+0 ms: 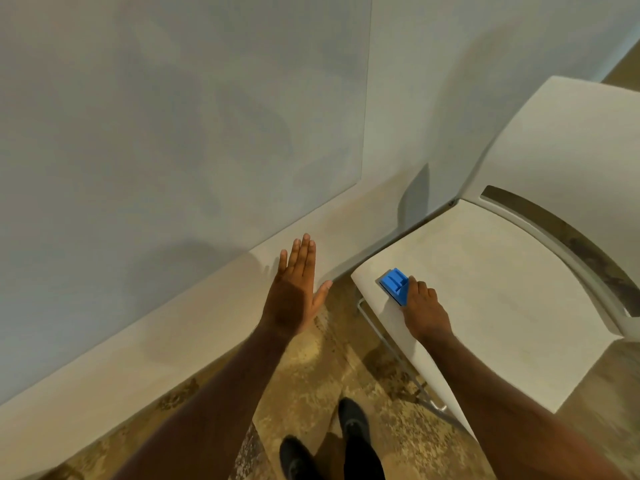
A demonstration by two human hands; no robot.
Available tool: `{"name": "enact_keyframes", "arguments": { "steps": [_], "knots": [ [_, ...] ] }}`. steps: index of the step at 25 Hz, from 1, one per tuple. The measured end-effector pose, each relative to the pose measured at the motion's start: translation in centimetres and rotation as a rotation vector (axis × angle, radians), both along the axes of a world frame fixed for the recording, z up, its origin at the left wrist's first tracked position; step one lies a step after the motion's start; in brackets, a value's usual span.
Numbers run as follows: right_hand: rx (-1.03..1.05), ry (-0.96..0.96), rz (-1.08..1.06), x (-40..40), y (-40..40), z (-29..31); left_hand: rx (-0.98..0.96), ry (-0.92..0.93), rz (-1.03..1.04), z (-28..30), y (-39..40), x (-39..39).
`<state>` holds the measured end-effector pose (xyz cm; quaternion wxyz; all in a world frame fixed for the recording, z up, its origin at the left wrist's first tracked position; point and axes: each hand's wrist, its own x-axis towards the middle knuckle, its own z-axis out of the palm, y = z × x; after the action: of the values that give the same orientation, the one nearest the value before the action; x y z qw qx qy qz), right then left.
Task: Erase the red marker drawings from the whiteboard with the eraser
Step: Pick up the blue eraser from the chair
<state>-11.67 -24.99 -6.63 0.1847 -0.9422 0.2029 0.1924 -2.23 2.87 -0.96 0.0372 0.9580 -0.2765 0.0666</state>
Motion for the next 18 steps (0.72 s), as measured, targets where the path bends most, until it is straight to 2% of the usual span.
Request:
{"name": "enact_keyframes", "arguments": {
  "steps": [6, 9, 12, 18],
  "knots": [
    [0.123, -0.176, -0.035, 1.9, 1.8, 3.6, 0.145, -0.118, 0.073, 5.1, 2.2, 2.7],
    [0.170, -0.315, -0.023, 3.5, 3.6, 7.0, 0.128, -0.171, 0.092, 9.2, 3.5, 4.3],
    [0.264, -0.447, -0.010, 5.7, 5.7, 11.7, 0.093, -0.204, 0.077, 13.6, 5.4, 5.8],
    [0.352, -0.708, 0.129, 10.7, 9.3, 23.1, 0.105, -0.404, 0.109, 22.1, 10.9, 7.6]
  ]
}}
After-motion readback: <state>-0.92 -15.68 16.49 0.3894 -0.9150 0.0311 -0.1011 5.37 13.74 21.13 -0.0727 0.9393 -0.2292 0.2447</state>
